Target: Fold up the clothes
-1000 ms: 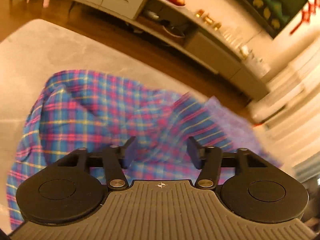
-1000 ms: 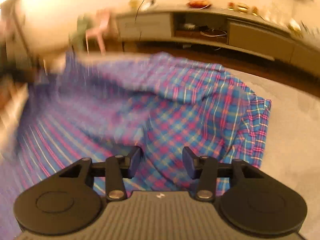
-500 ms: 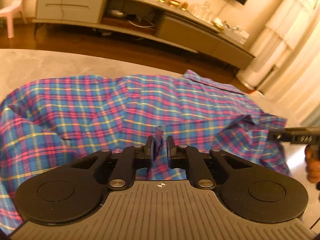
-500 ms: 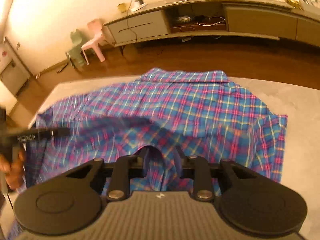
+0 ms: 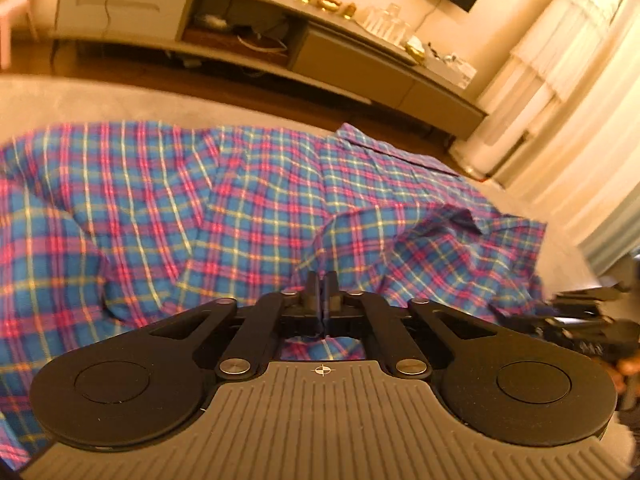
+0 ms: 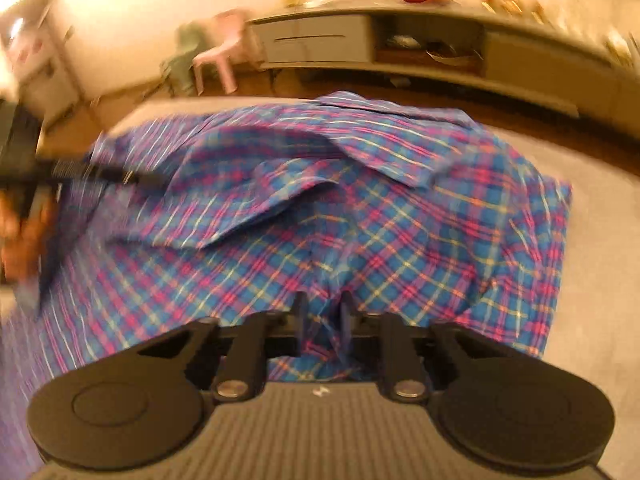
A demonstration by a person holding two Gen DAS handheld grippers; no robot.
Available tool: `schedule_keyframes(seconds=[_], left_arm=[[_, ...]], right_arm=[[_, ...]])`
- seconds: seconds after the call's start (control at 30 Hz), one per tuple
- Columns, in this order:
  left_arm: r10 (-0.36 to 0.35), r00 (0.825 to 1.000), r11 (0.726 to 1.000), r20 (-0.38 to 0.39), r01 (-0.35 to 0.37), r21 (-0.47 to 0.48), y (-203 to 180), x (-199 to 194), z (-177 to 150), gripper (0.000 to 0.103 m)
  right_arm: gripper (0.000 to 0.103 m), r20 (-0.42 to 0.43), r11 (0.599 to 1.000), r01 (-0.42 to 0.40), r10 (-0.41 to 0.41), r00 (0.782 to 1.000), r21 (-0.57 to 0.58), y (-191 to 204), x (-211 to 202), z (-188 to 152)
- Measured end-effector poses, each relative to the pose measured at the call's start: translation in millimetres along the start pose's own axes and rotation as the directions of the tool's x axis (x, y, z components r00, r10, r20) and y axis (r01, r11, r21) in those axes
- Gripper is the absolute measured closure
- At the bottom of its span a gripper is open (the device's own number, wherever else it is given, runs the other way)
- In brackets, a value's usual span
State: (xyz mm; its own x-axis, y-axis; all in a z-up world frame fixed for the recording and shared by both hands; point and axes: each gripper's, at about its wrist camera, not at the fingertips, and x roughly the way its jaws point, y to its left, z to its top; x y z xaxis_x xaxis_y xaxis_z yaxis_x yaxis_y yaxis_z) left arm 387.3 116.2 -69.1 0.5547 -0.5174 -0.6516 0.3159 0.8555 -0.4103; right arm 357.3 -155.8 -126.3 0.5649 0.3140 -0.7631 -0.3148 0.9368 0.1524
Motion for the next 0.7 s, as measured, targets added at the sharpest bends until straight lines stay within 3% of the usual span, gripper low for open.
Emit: schedule_keyframes(seconds=[0.23,0.3,0.43,0.47,0.57,0.63,0.7], left_arm=[[0.145,0.982,0.986,0.124,-0.133,-0.104,17.4,-22.3,40.1,0.103],[0.163,0.979,0.980,0.120,-0.147,-0.132,25.9,-26.1,42.8,0.103],[0.211,0.971,0.972,0.112,-0.196,-0.132,37.8,-30.7,33.8,0.103],[0.213,0.971,0.971,0.105,-0.198,-0.135,41.1,-29.6,31.3,0.103],[0.218,0.971,0.968,0.103,-0.202,-0.147,46.3,-26.9,29.7,0.103],[0.220,0.969,0.968,0.109,-0.203,-0.150,46.4,-25.2,30.5,0.103],[0.219,0.969,0.968,0.112,-0.201,-0.147,47.5,-24.8,31.3,0.103]], right_arm=[[0.089,-0.035,0.984,-0.087,0.082,0.996,-0.156,18.1,-12.2,-15.0],[0.087,-0.036,0.984,-0.111,0.107,0.994,-0.142,12.8,-19.9,-13.9],[0.087,0.116,0.982,-0.189,0.186,0.976,0.019,-21.3,-58.3,-2.4],[0.087,0.148,0.984,-0.167,0.157,0.976,0.059,-32.4,-66.3,-0.4],[0.085,0.136,0.993,0.022,-0.038,0.990,0.116,-55.8,-69.0,-0.6],[0.085,0.098,0.982,0.140,-0.153,0.983,0.129,-67.5,-59.0,-4.5],[0.086,0.096,0.974,0.195,-0.207,0.974,0.119,-74.4,-49.3,-4.2]])
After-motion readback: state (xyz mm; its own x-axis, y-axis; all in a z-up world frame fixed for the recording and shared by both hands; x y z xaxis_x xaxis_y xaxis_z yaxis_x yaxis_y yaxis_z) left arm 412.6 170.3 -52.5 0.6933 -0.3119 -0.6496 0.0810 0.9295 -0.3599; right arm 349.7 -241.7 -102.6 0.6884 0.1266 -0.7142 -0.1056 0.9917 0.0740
